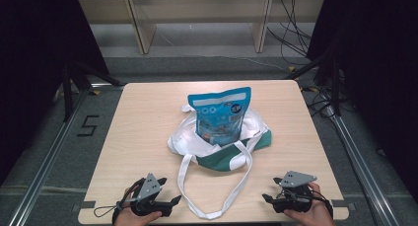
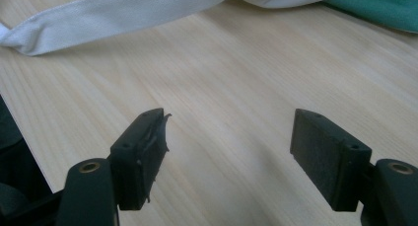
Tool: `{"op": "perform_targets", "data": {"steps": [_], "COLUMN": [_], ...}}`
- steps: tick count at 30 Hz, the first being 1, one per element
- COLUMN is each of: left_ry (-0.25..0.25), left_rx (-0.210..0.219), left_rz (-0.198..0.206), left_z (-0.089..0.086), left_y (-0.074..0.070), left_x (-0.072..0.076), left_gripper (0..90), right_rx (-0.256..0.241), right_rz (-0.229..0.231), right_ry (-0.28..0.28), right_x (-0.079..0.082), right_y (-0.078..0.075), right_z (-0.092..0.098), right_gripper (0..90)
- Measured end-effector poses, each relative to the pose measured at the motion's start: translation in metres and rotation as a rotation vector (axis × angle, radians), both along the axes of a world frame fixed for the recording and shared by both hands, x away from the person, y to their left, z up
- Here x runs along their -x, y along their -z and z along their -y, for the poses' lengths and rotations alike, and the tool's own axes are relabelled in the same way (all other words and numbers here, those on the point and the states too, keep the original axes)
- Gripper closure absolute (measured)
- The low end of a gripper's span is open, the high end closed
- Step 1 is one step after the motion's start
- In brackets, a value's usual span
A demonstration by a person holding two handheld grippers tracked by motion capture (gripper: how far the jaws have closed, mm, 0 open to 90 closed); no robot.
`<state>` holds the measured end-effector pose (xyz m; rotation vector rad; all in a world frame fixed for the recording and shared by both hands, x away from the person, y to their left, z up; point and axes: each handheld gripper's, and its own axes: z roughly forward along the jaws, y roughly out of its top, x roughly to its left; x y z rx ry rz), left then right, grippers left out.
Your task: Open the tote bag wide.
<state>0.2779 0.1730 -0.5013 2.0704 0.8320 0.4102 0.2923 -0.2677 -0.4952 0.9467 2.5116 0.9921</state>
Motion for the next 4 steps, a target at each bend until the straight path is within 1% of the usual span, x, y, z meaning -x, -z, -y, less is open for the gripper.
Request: {"op": "perform_targets", "data": {"steps": [1, 2, 3, 4], "left_ry": [-0.001, -0.011, -0.02, -0.009], "left_rx": [0.0, -0.002, 0.022, 0.0], "left_rz": [-0.002, -0.022, -0.019, -0.023], "left_z": [-0.0003, -0.0012, -0.0005, -0.003], "left_y": [-0.0002, -0.0006, 0.0, -0.001], "left_x": [-0.0002, 0.0003, 0.0002, -0.0005], "left_gripper": [22.9, 22.9, 22.9, 22.9], "right_rx": [0.0, 0.0, -0.001, 0.001], "right_rz": [0.004, -0.002, 0.003, 0.003], "right_ry": [-0.003, -0.001, 0.002, 0.002], "right_x": [-0.0004, -0.0003, -0.0005, -0.0006], "right_y": [0.0002, 0.0003, 0.0009, 0.0009], "right_z": [0.0003, 0.0001, -0.0002, -0.0002], "right_gripper": [30.6, 30.7, 30.7, 30.7]}}
